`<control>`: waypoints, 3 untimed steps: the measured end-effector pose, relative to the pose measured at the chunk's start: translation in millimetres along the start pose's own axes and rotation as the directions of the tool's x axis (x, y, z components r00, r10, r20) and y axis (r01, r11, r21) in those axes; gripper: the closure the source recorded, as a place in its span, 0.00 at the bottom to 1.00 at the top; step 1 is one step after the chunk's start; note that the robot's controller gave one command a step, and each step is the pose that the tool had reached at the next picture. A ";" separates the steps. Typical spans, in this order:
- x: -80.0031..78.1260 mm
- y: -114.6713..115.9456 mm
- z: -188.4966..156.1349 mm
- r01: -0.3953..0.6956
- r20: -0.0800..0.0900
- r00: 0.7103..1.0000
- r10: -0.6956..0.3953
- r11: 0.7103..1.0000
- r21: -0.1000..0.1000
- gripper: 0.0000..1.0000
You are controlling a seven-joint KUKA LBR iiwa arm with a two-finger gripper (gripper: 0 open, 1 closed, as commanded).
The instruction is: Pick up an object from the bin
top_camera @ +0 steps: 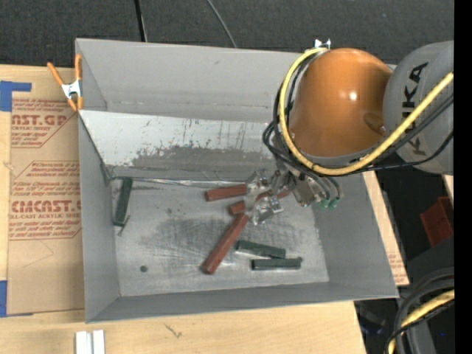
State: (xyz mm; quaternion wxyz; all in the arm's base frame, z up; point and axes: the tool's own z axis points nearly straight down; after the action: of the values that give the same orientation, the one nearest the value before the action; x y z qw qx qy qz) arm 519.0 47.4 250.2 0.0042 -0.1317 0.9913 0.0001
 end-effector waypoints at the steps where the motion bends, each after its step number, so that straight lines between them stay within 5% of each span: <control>1: 1.1 0.2 2.6 0.000 -0.006 1.000 0.000 1.000 -0.001 1.00; 2: -16.3 29.3 111.1 -0.049 -0.010 0.999 0.049 0.999 -0.002 0.00; 3: -17.1 28.8 110.2 -0.050 -0.007 0.999 0.050 0.999 -0.002 0.00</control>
Offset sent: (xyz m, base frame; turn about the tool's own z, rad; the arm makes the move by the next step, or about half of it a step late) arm 0.0099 0.0314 -0.1096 0.0507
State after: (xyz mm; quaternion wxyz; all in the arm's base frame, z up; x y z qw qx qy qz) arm 528.9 79.8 140.1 0.0004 -0.1070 0.9943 0.0007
